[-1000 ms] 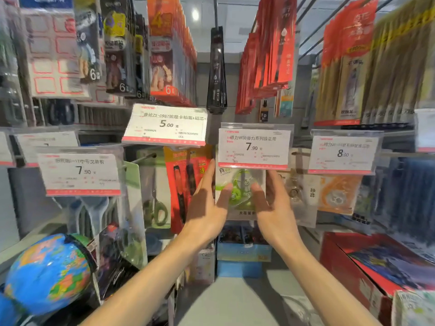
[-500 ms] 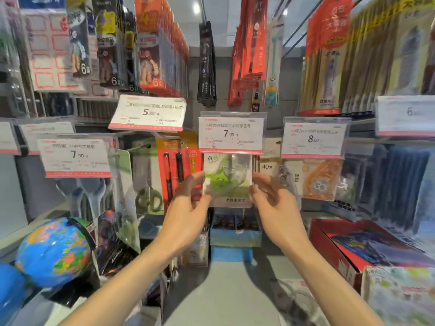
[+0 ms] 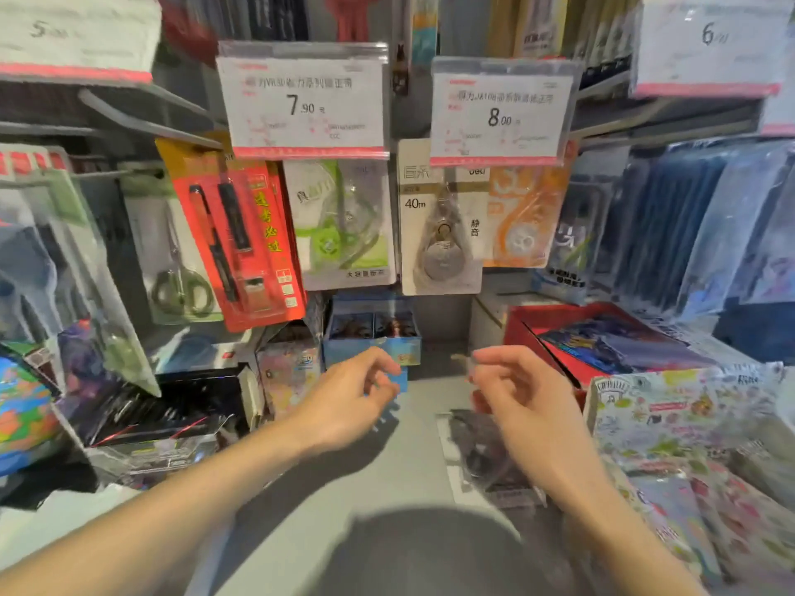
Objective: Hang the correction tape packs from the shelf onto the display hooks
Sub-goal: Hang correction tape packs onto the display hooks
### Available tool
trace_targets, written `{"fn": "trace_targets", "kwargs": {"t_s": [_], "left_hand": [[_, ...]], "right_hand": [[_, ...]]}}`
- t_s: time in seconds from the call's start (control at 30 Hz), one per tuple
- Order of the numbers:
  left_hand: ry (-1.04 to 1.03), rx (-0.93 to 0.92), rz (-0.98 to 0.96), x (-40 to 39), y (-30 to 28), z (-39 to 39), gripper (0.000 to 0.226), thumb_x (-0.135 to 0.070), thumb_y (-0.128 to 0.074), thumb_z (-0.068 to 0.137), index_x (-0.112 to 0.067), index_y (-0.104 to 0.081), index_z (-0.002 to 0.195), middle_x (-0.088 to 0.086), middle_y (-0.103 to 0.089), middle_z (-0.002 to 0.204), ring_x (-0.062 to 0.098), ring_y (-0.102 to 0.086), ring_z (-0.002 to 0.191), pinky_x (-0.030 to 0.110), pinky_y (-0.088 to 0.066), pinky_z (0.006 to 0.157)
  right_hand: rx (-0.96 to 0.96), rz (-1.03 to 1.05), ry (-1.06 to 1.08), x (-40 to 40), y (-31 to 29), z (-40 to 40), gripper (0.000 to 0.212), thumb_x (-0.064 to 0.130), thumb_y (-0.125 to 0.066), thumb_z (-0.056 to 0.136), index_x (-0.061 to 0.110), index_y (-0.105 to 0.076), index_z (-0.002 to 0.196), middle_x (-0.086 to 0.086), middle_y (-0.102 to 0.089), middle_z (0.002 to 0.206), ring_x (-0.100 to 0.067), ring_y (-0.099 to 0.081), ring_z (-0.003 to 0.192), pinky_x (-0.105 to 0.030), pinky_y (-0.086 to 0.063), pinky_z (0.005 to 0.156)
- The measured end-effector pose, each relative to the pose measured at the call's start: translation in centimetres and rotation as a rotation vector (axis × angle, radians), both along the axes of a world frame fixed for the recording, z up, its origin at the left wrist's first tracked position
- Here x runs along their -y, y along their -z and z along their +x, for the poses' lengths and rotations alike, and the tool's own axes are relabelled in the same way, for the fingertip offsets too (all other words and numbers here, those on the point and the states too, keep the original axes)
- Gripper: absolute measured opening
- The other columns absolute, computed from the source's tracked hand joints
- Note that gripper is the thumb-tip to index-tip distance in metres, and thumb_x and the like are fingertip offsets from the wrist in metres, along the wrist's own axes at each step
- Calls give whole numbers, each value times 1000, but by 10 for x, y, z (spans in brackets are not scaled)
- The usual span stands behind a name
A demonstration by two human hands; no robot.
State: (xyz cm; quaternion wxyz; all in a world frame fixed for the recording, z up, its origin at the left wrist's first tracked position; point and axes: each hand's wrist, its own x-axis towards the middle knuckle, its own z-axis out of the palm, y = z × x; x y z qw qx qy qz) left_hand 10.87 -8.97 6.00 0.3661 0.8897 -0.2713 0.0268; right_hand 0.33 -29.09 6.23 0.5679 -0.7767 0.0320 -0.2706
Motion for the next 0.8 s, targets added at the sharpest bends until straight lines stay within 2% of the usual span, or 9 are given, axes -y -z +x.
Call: {"fn": "trace_targets", "kwargs": {"t_s": [0.13, 0.17, 0.23, 0.3, 0.37, 0.43, 0.5, 0.6, 0.8], "left_hand": [[166, -88, 202, 38, 26, 27, 18, -22, -55, 99, -23, -59, 116, -3, -73, 100, 19, -66, 90, 34, -50, 82], [200, -93, 241, 46, 33, 33, 20, -21, -55, 98, -22, -59, 118, -3, -73, 100, 19, -64, 89, 32, -48, 78], [251, -97, 303, 58, 45, 45, 22, -21, -54, 97, -22, -60, 119, -4, -70, 98, 17, -60, 89, 27, -42, 74], [277, -101, 360, 68, 55, 56, 25, -22, -55, 97, -21, -60, 122, -3, -69, 106, 17, -60, 97, 23, -40, 77], [300, -107, 389, 78, 64, 65, 32, -21, -58, 97, -18, -60, 129, 3, -67, 122, 20, -62, 114, 22, -42, 89], [323, -104, 412, 84, 70, 71, 41, -19, -59, 97, -15, -57, 137, 7, -61, 136, 24, -55, 129, 28, -41, 107], [338, -93, 422, 87, 74, 75, 47, -19, -59, 96, -17, -53, 143, 5, -56, 145, 23, -47, 137, 29, -35, 114], [360, -89, 400, 87, 79, 79, 51, -22, -60, 95, -20, -50, 145, 2, -53, 148, 21, -42, 139, 30, -32, 116], [361, -102, 316, 88, 83, 78, 48, -19, -63, 92, -17, -55, 140, 4, -57, 141, 21, -47, 134, 29, -34, 114]], "right_hand": [[-188, -180, 116, -3, 42, 5, 15, 10, -67, 95, 20, -69, 106, 7, -69, 73, 2, -62, 59, -13, -50, 65], [-243, -238, 146, -3, 50, 9, 17, 10, -68, 94, 16, -70, 110, 5, -71, 82, 1, -65, 67, -17, -53, 73], [-367, -350, 197, -2, 63, 15, 25, 15, -69, 95, 12, -69, 120, -4, -70, 107, -16, -68, 99, -29, -50, 92], [-481, -433, 249, -4, 74, 19, 32, 24, -66, 96, 16, -66, 127, -6, -62, 128, -24, -60, 121, -32, -45, 99], [-552, -531, 272, -9, 85, 20, 41, 32, -62, 97, 19, -60, 135, -6, -55, 138, -25, -53, 130, -34, -41, 106], [-573, -612, 273, -12, 94, 19, 50, 40, -61, 95, 21, -52, 141, -5, -51, 143, -25, -48, 133, -34, -38, 110], [-580, -647, 271, -13, 96, 19, 56, 45, -61, 95, 20, -48, 143, -4, -49, 145, -24, -46, 135, -33, -36, 112], [-598, -669, 289, -13, 98, 22, 57, 48, -60, 95, 18, -47, 142, -5, -51, 142, -26, -47, 132, -34, -37, 109], [-624, -624, 358, -15, 95, 27, 65, 41, -69, 88, 17, -47, 144, -6, -54, 134, -27, -48, 124, -36, -40, 107]]}}
